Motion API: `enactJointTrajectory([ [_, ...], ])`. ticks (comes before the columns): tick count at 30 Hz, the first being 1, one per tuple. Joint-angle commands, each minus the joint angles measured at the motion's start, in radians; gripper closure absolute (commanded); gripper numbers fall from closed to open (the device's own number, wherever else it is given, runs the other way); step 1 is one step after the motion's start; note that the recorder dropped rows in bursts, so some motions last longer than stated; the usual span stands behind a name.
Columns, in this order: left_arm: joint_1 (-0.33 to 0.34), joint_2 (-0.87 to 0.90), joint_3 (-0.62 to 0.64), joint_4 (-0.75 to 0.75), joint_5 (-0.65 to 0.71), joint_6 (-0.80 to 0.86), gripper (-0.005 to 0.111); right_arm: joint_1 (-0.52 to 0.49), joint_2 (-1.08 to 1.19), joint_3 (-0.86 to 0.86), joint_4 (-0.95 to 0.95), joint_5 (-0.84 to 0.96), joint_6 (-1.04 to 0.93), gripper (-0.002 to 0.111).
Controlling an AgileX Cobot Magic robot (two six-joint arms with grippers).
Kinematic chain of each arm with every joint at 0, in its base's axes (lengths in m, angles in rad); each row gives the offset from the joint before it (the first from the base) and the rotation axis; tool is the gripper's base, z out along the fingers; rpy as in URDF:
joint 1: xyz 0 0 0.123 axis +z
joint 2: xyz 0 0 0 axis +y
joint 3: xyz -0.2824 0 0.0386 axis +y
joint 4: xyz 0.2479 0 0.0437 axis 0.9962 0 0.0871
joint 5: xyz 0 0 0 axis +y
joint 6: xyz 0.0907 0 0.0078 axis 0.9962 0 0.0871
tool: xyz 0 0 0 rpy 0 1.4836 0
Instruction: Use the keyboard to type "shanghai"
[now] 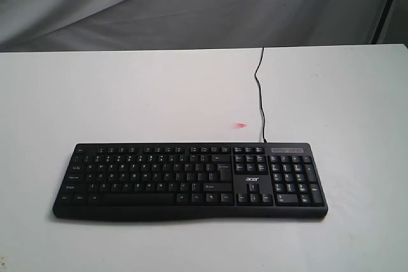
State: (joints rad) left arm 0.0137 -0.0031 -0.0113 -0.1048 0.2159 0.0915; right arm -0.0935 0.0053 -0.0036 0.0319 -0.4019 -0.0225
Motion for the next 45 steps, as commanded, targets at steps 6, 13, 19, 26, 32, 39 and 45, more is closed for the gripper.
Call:
enactJointTrajectory([
  [6, -0.004, 0.003, 0.001, -0.004, -0.003, -0.001, 0.106, 0.001, -0.005, 0.004, -0.010, -0.013, -0.002, 0.108],
  [13, -0.004, 0.003, 0.001, -0.004, -0.003, -0.001, 0.106, 0.001, -0.005, 0.004, -0.010, -0.013, -0.002, 0.108],
  [19, -0.004, 0.003, 0.001, -0.004, -0.003, -0.001, 0.106, 0.001, -0.005, 0.004, -0.010, -0.013, -0.002, 0.108],
  [26, -0.004, 0.003, 0.001, -0.004, -0.003, -0.001, 0.106, 0.001, -0.005, 0.004, -0.010, -0.014, -0.002, 0.108],
  [32, -0.004, 0.003, 0.001, -0.004, -0.003, -0.001, 0.106, 0.001, -0.005, 0.004, -0.010, -0.107, 0.022, 0.108],
  [39, -0.004, 0.003, 0.001, -0.004, -0.003, -0.001, 0.106, 0.001, -0.005, 0.004, -0.013, -0.269, 0.322, 0.108],
  [45, -0.004, 0.003, 0.001, -0.004, -0.003, -0.001, 0.106, 0.001, -0.005, 0.004, -0.183, -0.266, 0.420, 0.108],
])
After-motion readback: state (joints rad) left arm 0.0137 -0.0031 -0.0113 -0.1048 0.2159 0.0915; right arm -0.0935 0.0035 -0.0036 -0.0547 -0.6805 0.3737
